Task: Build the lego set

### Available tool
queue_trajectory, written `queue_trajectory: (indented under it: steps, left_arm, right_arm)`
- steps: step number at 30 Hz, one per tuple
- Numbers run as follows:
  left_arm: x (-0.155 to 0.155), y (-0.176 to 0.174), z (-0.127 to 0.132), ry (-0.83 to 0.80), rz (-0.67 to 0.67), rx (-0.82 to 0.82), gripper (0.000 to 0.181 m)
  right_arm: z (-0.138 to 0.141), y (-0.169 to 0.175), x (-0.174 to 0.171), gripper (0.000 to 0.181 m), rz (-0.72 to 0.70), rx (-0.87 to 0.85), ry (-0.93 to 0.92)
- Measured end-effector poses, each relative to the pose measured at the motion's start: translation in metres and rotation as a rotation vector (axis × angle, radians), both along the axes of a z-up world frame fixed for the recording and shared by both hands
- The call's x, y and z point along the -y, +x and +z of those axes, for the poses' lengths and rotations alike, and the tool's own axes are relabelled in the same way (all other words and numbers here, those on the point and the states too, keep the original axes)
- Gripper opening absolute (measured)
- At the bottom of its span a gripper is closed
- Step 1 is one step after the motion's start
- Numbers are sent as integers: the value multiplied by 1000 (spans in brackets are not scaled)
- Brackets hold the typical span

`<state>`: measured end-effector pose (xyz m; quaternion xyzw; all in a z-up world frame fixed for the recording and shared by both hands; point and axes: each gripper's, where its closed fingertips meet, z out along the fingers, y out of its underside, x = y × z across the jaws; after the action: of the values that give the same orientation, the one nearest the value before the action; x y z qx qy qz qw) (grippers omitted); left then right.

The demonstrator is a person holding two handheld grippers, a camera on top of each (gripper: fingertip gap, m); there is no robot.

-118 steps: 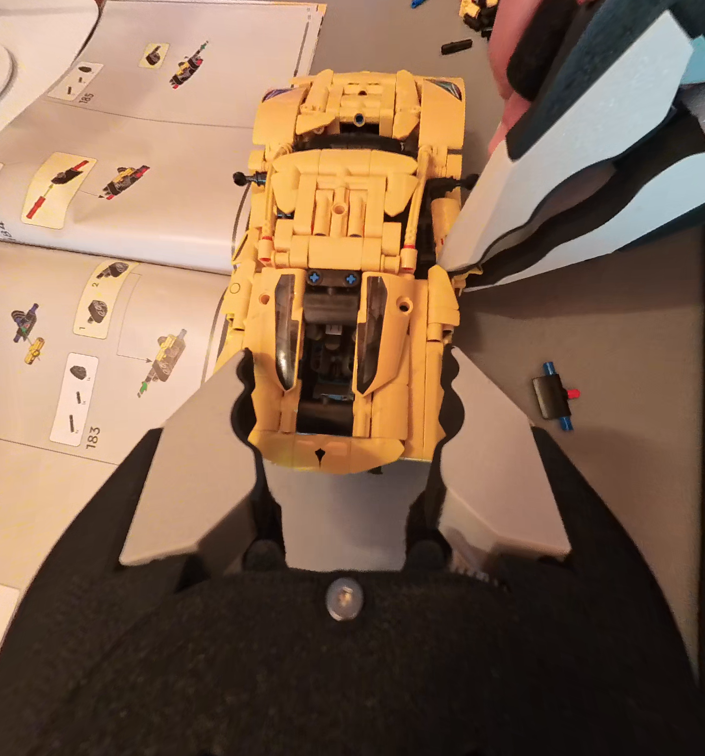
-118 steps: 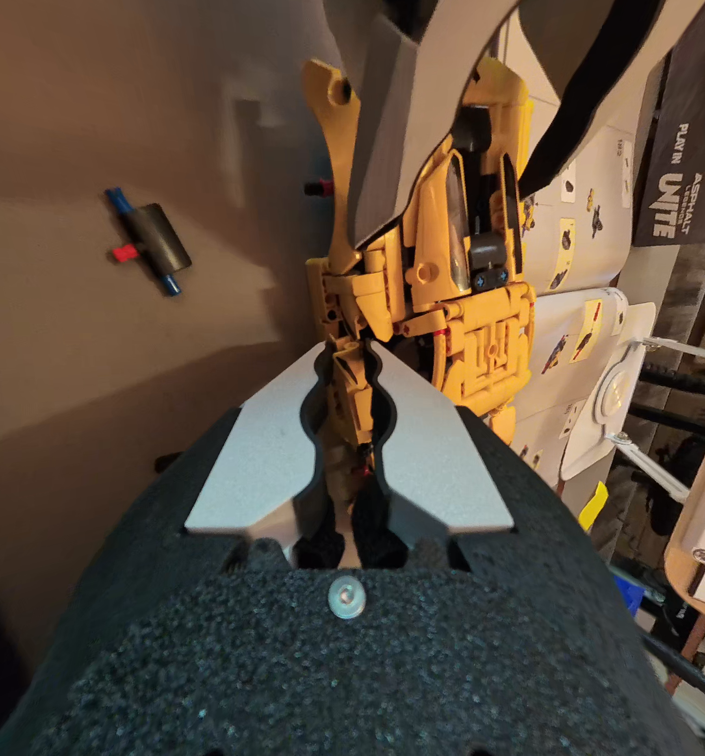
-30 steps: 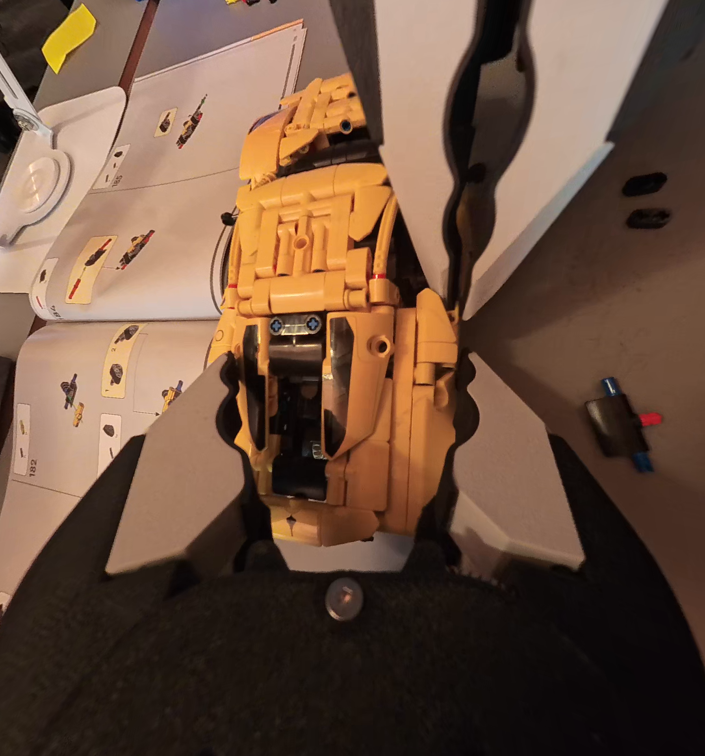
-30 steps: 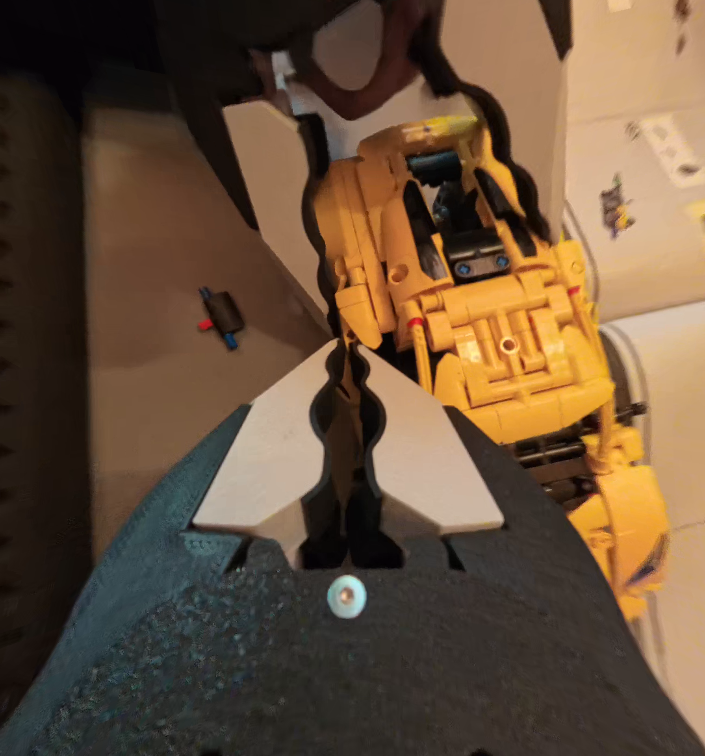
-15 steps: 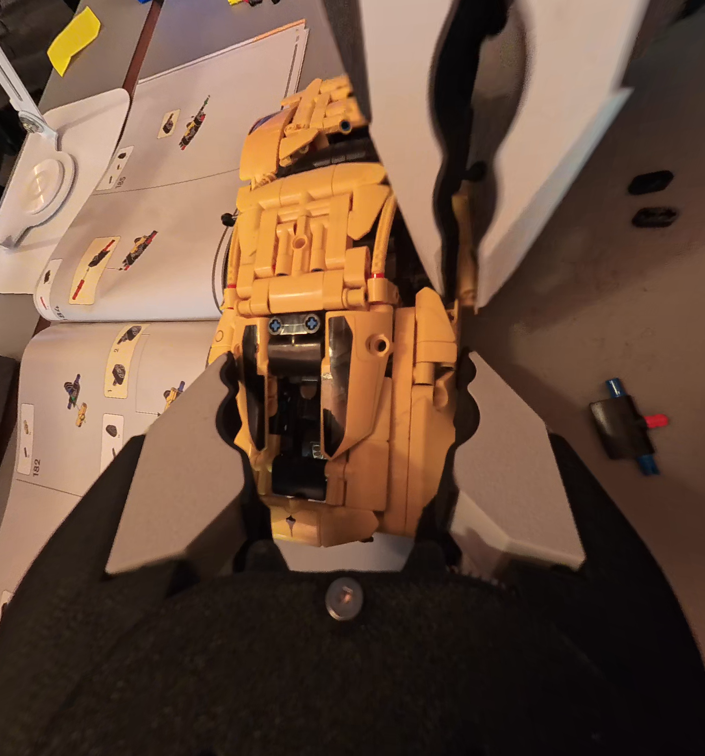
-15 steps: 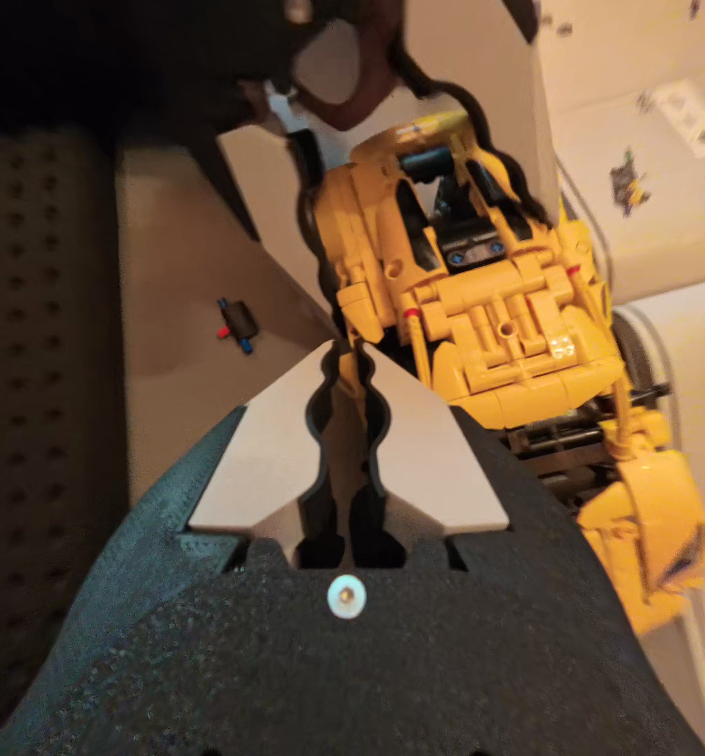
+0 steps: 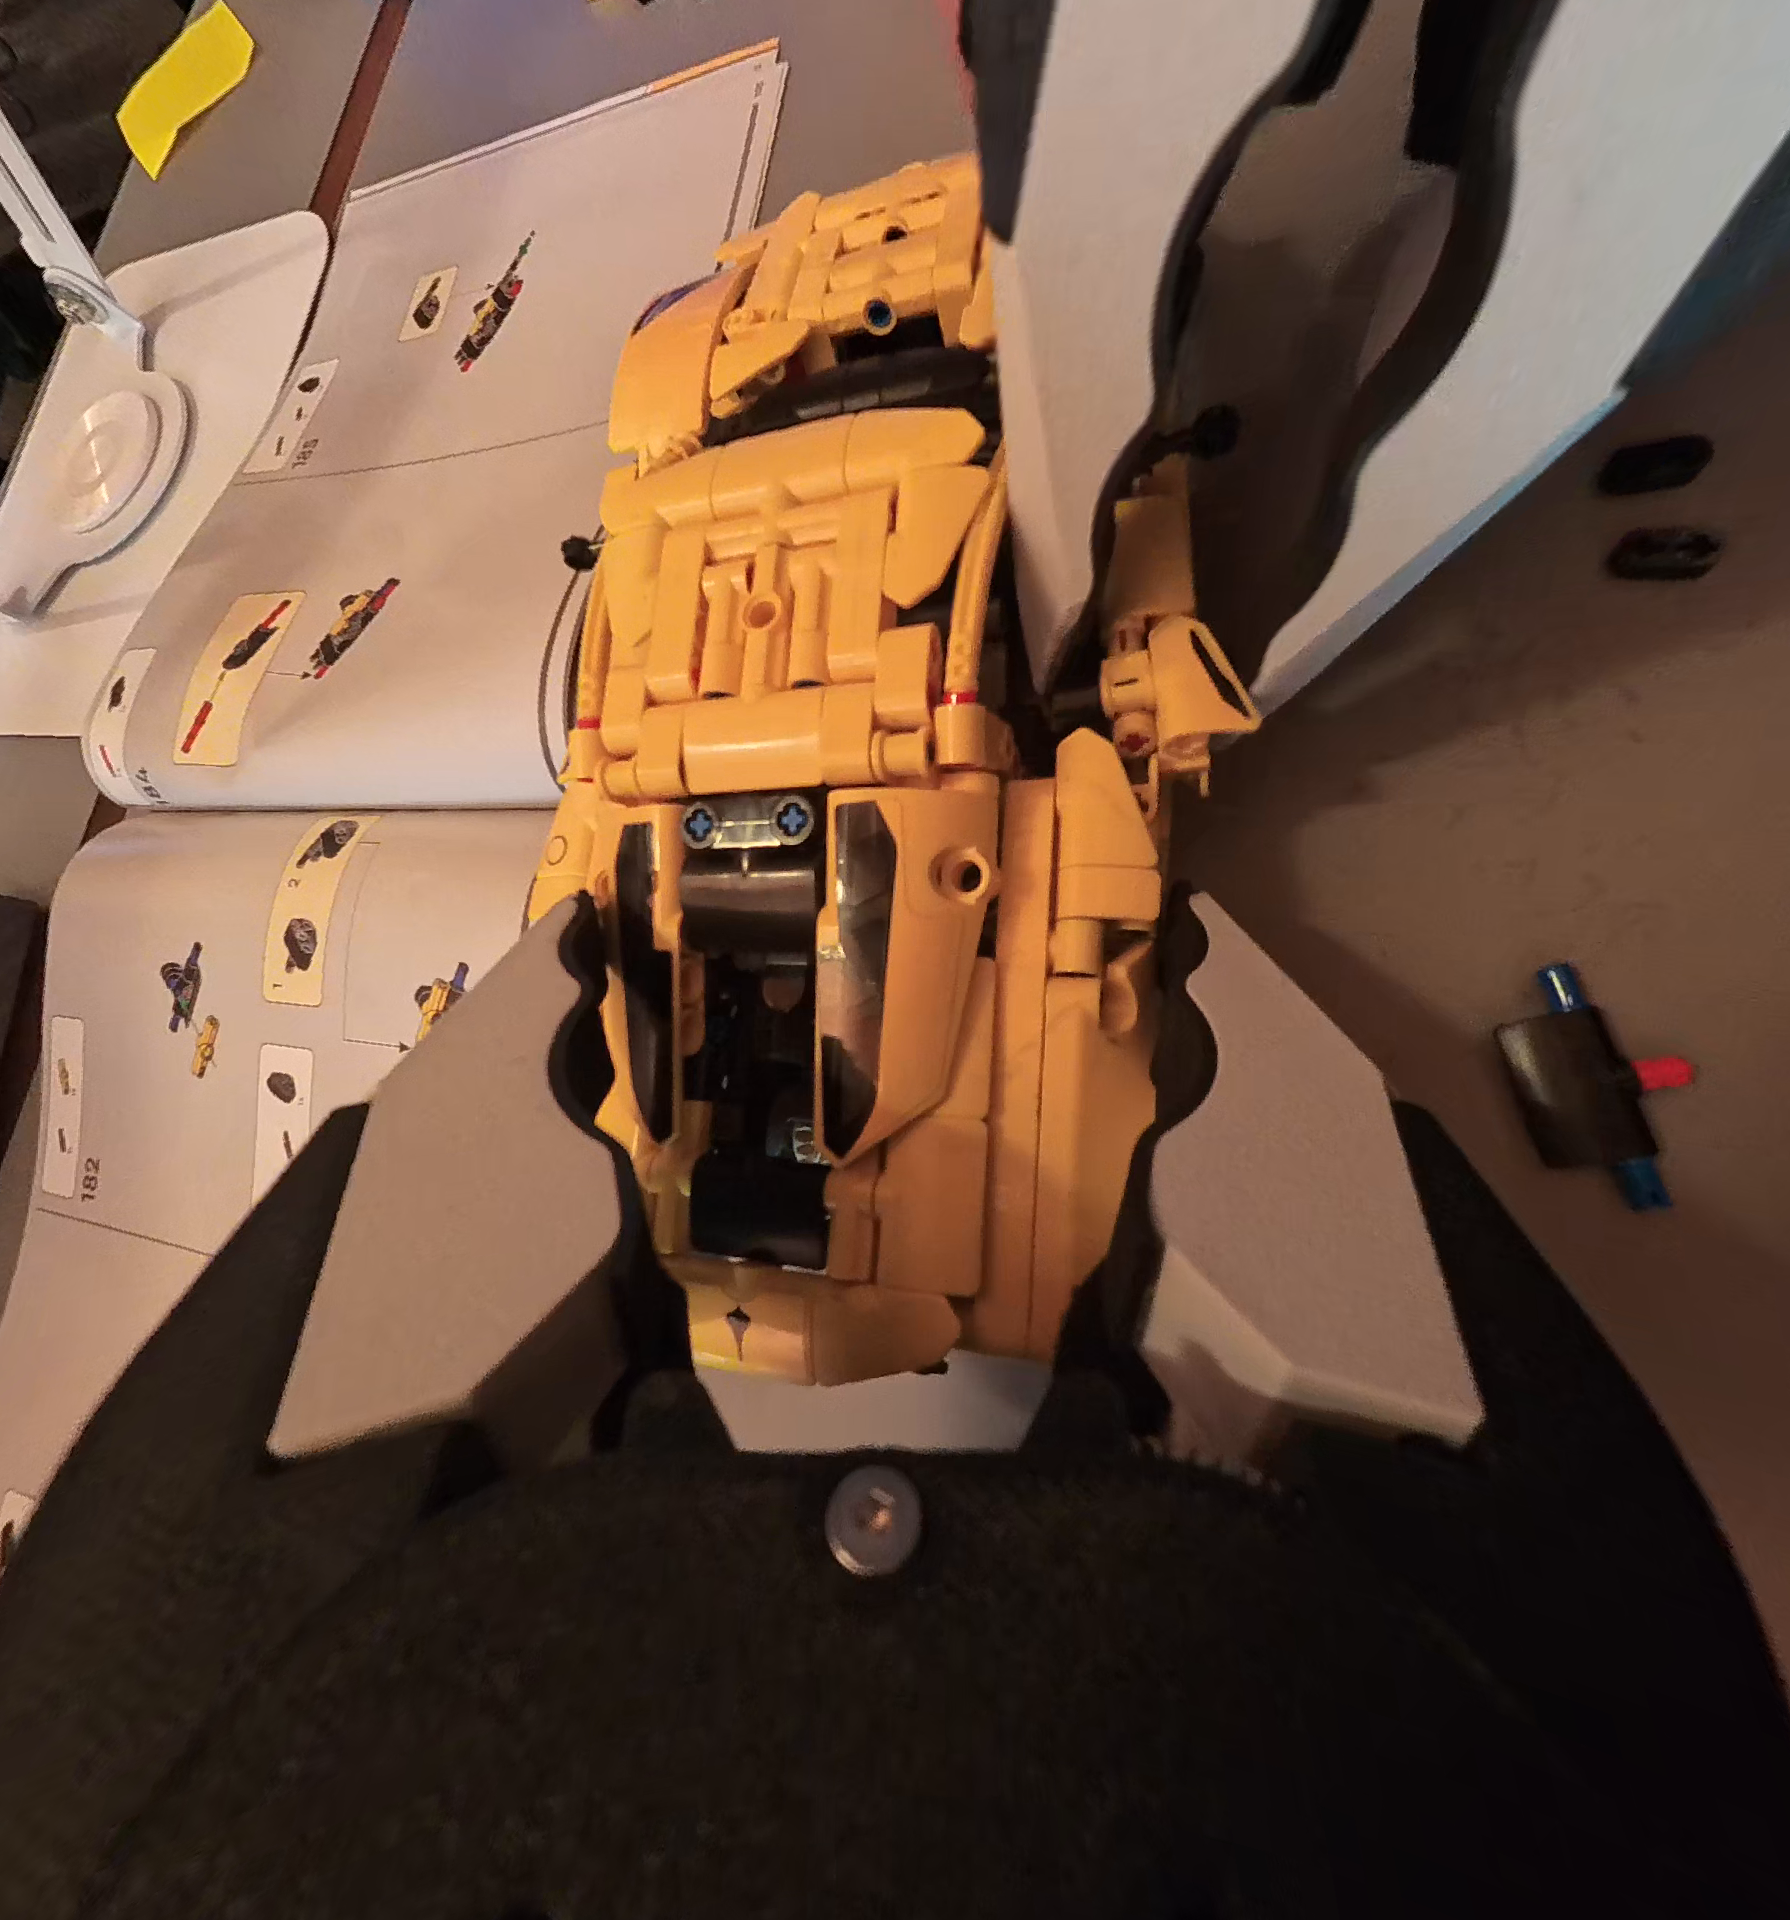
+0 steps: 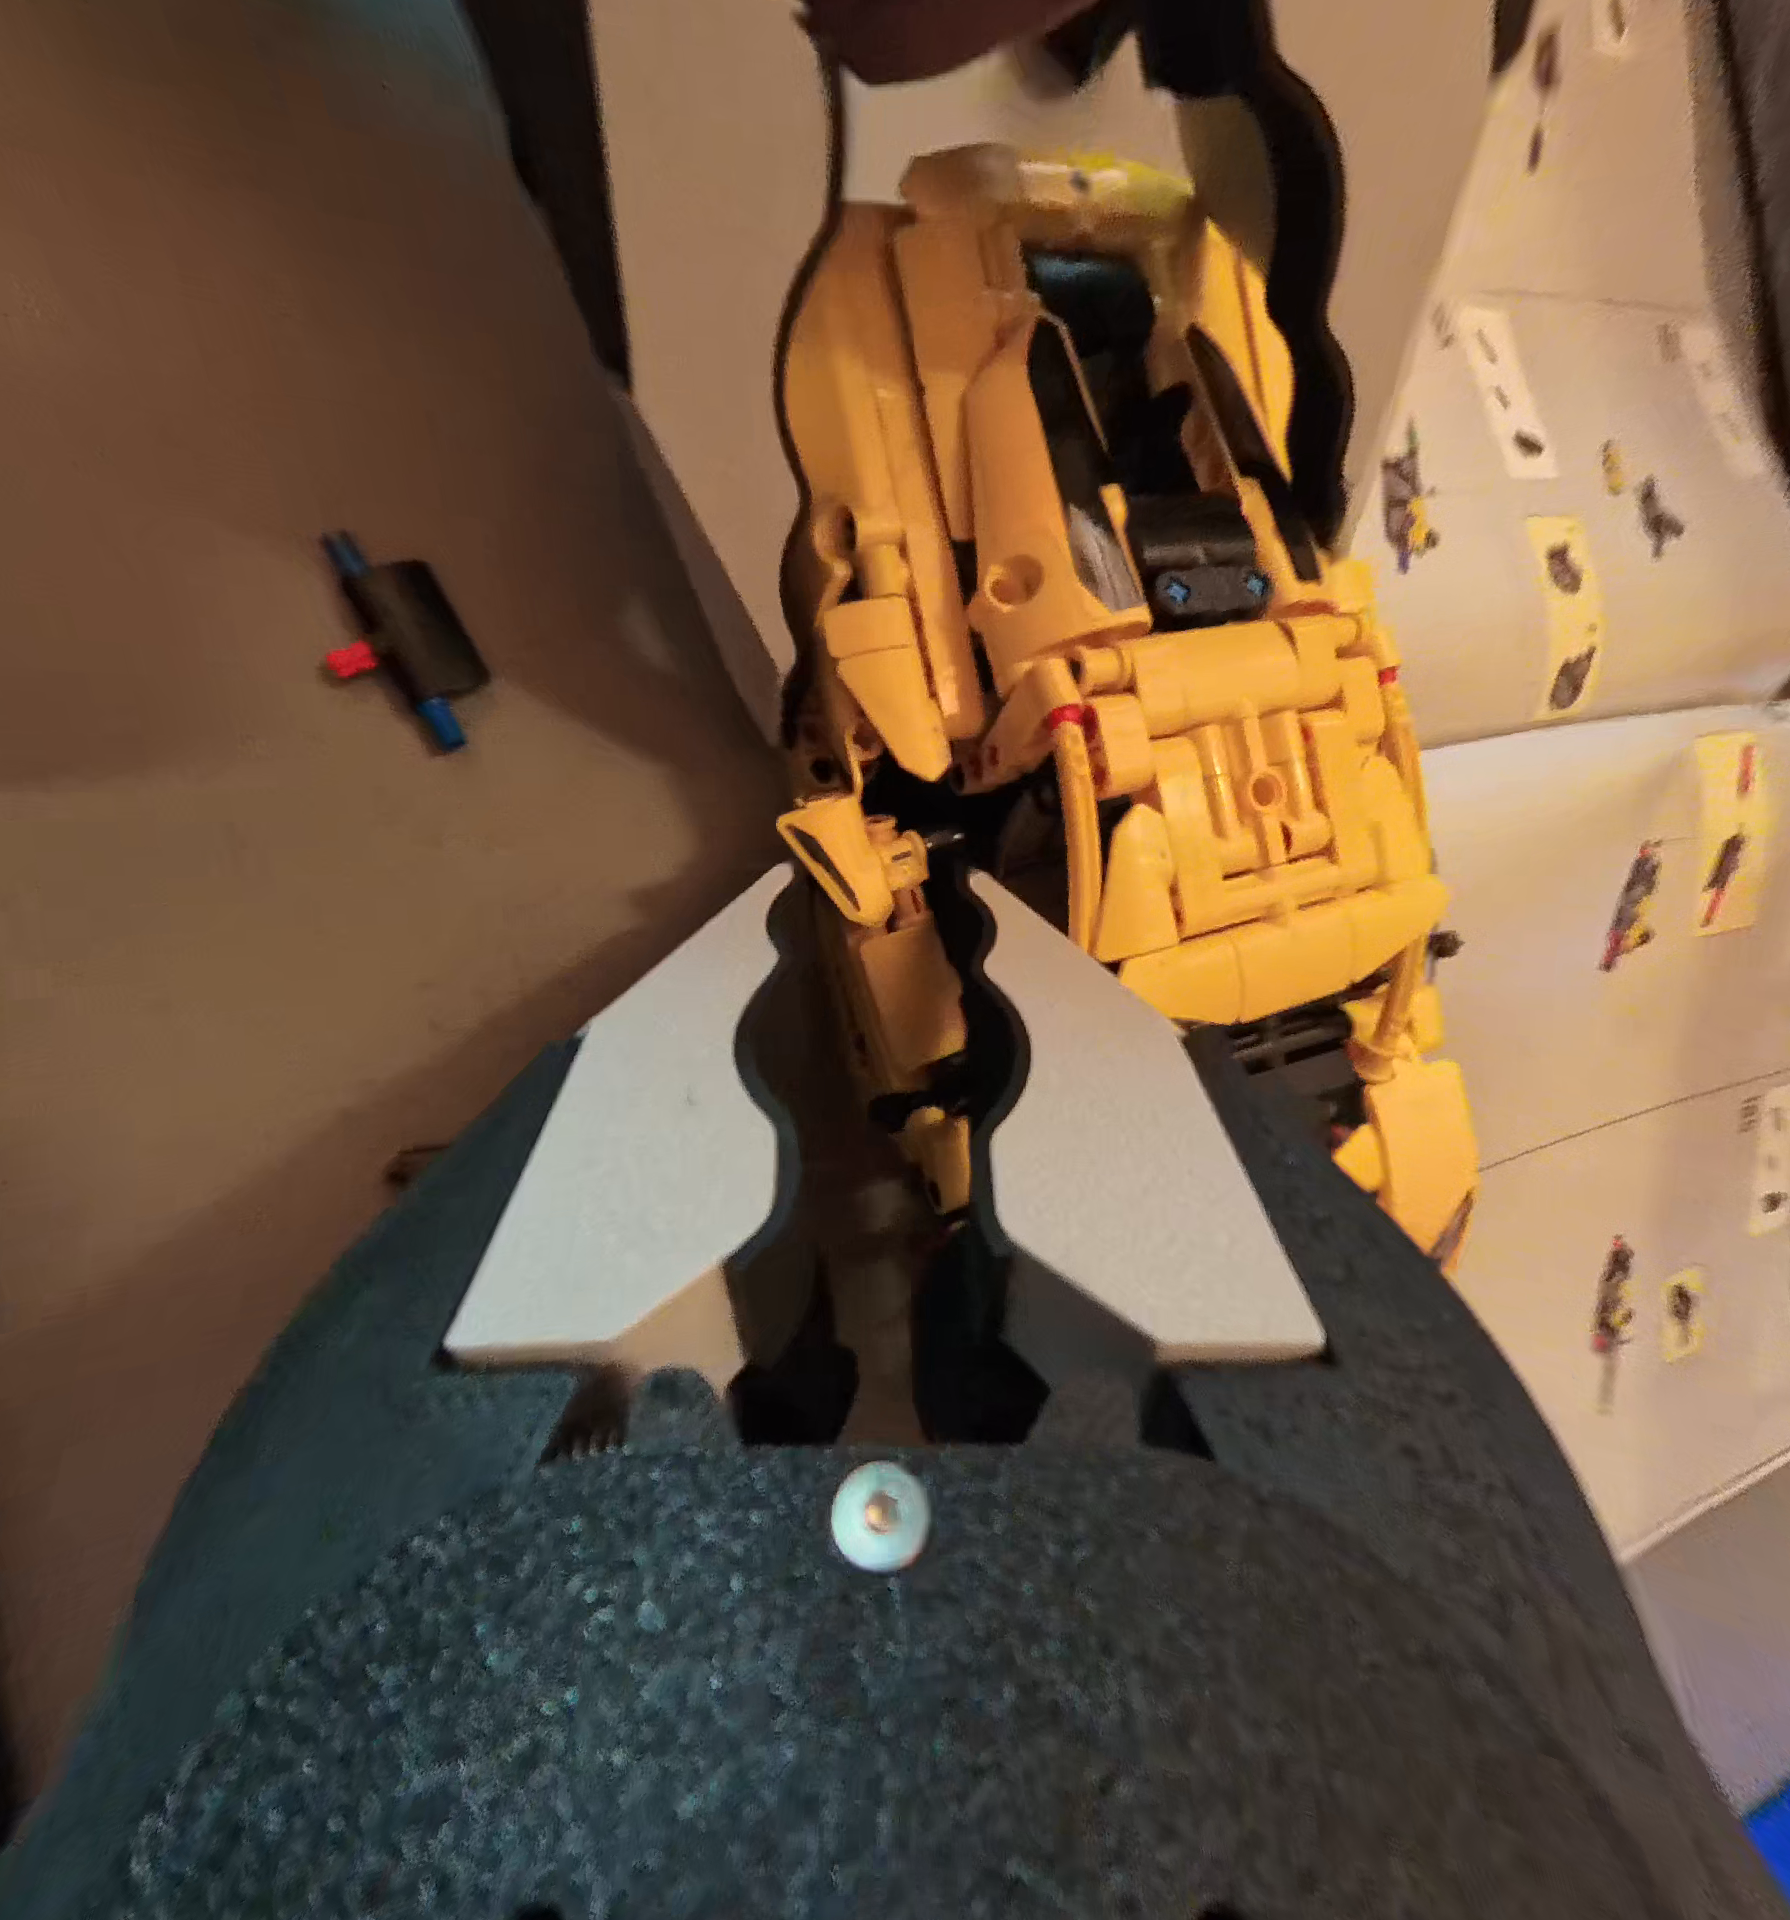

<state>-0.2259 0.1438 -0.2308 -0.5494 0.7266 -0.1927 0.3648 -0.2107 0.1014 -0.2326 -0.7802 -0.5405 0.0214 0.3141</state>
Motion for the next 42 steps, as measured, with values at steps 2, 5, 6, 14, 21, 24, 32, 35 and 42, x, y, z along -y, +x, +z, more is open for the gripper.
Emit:
queue_trajectory:
  steps: [2,5,6,14,21,24,32,35,42]
  left_arm:
    - [0,0,0,-2,7,-2,106]
    - [-1,1,0,-3,18,-4,106]
    - [-1,1,0,-3,17,-2,106]
    - [-1,1,0,-5,18,-3,106]
    - [-1,1,0,-3,26,-4,106]
    - [-1,1,0,-4,27,-4,106]
    - [-1,1,0,-2,32,-12,106]
    - [-1,1,0,-4,32,-8,106]
    - [-1,1,0,-4,29,-5,106]
  right_arm:
    - [3,2,1,26,-56,-36,-82]
    - [4,7,-2,25,-90,-16,-78]
    - [4,7,-2,25,-98,-1,-74]
    - [1,7,-3,25,-98,53,-41]
    - [3,6,-3,26,-92,21,-14]
    - [8,5,0,28,-52,6,18]
    - [2,8,-6,20,-89,115,67]
    - [2,7,-6,20,-99,119,73]
    - [6,7,-2,20,-67,51,67]
